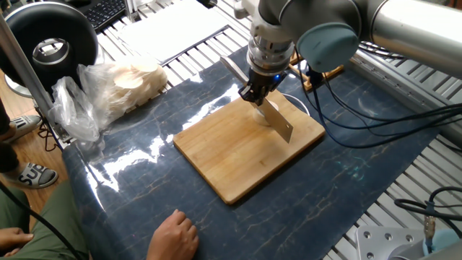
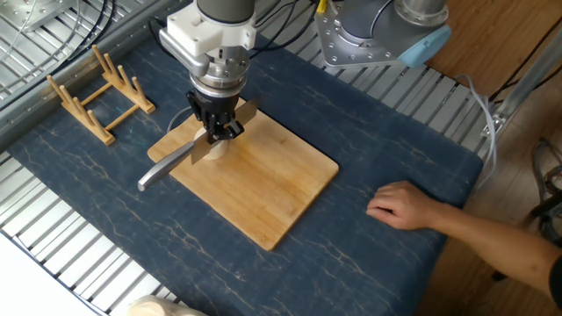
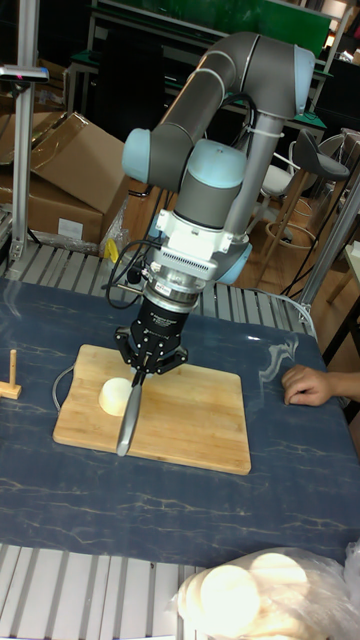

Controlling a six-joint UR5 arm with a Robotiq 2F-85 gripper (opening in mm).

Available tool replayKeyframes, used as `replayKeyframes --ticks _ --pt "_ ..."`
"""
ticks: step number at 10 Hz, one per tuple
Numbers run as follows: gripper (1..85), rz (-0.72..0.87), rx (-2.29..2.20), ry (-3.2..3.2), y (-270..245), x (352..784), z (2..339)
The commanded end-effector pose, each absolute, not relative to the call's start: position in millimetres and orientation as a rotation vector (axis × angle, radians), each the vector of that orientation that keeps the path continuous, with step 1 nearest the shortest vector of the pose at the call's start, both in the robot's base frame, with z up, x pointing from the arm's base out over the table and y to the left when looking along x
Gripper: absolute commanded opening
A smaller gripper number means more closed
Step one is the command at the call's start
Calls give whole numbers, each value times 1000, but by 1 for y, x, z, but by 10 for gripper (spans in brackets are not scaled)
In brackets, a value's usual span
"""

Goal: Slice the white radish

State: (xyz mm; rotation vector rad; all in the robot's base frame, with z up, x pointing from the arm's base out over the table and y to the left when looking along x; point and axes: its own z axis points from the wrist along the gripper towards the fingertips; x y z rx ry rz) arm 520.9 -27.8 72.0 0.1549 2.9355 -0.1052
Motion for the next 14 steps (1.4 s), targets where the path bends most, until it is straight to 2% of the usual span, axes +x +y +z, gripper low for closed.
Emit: replayKeyframes --ticks 1,14 --pt "10 -76 168 2920 -25 525 71" --pt "10 20 140 2885 -16 529 62"
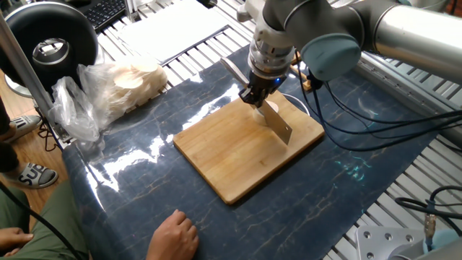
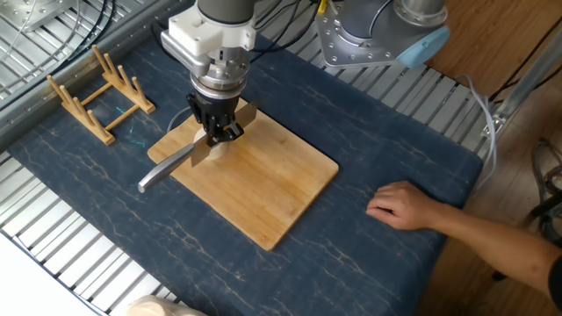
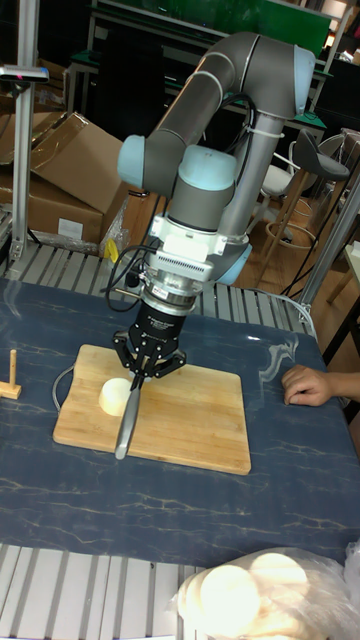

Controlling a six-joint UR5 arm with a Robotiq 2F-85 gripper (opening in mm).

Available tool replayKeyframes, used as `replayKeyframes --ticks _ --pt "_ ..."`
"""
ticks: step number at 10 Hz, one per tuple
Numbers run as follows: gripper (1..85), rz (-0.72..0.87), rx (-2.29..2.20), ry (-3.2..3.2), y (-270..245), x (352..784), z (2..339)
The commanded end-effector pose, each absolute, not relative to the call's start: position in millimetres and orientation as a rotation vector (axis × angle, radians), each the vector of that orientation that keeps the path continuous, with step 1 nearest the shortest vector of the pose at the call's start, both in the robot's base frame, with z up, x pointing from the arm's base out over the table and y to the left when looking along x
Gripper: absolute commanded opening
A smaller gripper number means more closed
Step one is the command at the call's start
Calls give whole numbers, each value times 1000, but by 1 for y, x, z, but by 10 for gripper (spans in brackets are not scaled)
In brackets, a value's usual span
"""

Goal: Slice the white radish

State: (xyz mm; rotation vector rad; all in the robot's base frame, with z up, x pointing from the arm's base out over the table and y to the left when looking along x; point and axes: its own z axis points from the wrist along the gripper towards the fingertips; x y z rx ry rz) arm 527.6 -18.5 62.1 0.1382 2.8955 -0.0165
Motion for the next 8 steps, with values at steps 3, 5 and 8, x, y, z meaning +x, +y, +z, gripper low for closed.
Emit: replayKeyframes --ticks 3,5,8 --pt "10 47 130 2874 -14 531 60" --pt "10 61 118 2870 -13 531 58" --pt "10 69 113 2862 -13 532 57"
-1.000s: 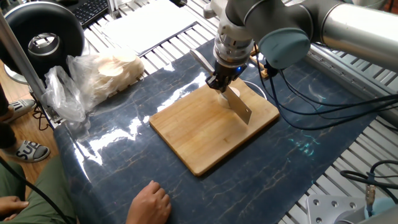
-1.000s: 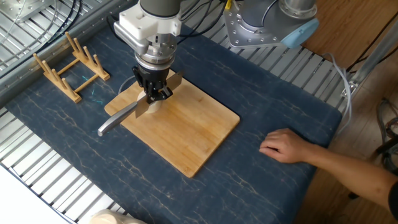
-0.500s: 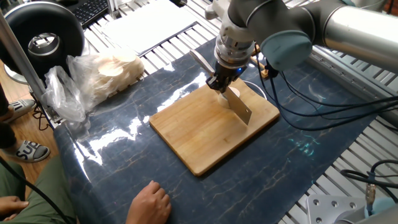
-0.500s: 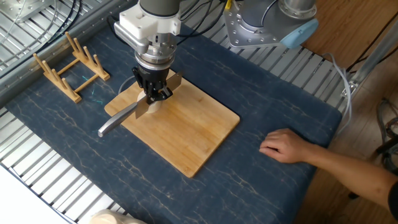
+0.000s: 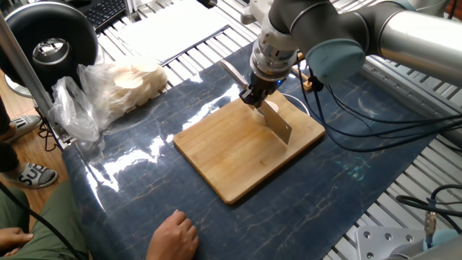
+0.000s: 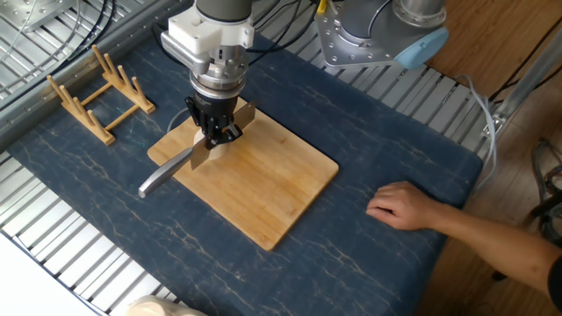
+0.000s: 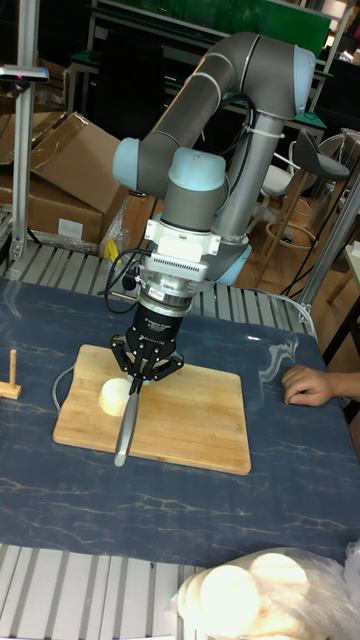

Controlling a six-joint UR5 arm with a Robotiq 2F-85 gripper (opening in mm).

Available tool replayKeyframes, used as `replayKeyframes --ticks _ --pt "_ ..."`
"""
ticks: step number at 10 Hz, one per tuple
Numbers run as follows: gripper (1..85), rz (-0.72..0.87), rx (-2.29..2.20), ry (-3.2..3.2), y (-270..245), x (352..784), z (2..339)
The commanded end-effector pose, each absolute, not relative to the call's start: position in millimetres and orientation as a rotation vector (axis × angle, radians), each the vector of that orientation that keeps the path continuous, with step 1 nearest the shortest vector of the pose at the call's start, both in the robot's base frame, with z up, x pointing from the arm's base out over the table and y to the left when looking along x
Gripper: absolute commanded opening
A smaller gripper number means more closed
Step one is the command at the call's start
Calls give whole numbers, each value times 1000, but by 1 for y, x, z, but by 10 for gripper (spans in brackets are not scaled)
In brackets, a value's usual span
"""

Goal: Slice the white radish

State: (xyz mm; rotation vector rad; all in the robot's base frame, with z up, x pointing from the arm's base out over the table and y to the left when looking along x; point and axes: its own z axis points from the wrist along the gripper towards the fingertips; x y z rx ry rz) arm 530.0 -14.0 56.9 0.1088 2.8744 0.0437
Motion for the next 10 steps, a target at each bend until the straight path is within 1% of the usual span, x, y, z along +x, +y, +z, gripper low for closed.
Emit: replayKeyframes --ticks 1,8,10 --pt "10 70 117 2861 -13 532 57" --pt "10 60 143 2840 -15 533 55" --pt "10 99 164 2847 -8 532 55"
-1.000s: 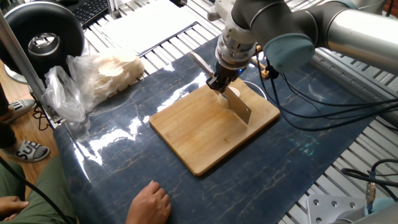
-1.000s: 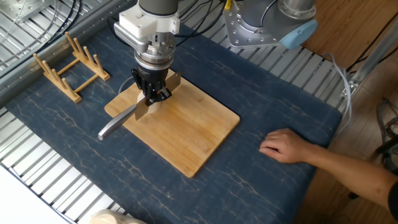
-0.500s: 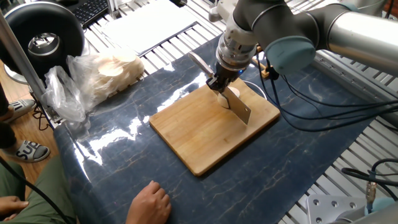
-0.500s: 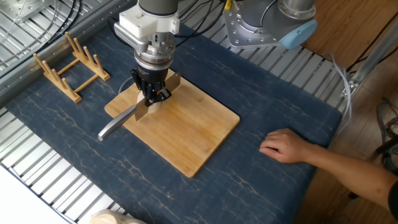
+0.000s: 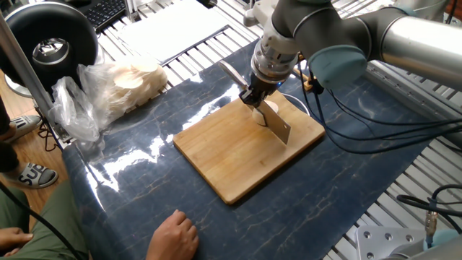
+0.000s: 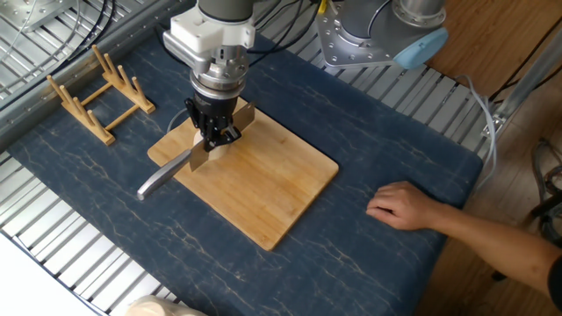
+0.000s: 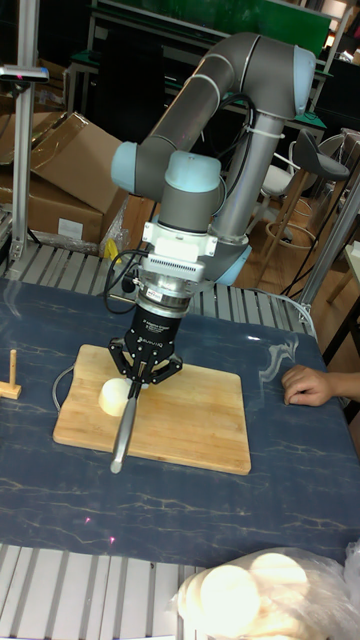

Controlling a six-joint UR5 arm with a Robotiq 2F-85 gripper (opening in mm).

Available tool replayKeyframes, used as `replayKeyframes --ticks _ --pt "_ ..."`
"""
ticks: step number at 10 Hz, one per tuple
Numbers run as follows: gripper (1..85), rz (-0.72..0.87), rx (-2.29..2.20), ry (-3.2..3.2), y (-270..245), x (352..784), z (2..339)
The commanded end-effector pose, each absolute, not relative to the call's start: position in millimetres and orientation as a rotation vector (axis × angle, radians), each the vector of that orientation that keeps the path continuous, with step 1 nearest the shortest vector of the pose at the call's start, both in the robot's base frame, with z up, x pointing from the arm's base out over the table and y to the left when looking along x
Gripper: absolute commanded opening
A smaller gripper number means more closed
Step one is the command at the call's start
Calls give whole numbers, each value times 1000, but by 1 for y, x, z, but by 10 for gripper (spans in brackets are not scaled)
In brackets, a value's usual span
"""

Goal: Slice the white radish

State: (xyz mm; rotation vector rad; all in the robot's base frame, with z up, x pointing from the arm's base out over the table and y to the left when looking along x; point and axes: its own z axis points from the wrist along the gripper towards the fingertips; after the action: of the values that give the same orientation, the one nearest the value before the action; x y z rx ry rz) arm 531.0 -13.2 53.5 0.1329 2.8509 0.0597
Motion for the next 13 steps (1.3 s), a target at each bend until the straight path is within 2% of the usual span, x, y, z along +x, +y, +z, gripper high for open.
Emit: replayKeyframes --ticks 1,13 --pt "10 112 172 2851 -6 531 56" --pt "10 -6 83 2984 -28 505 82"
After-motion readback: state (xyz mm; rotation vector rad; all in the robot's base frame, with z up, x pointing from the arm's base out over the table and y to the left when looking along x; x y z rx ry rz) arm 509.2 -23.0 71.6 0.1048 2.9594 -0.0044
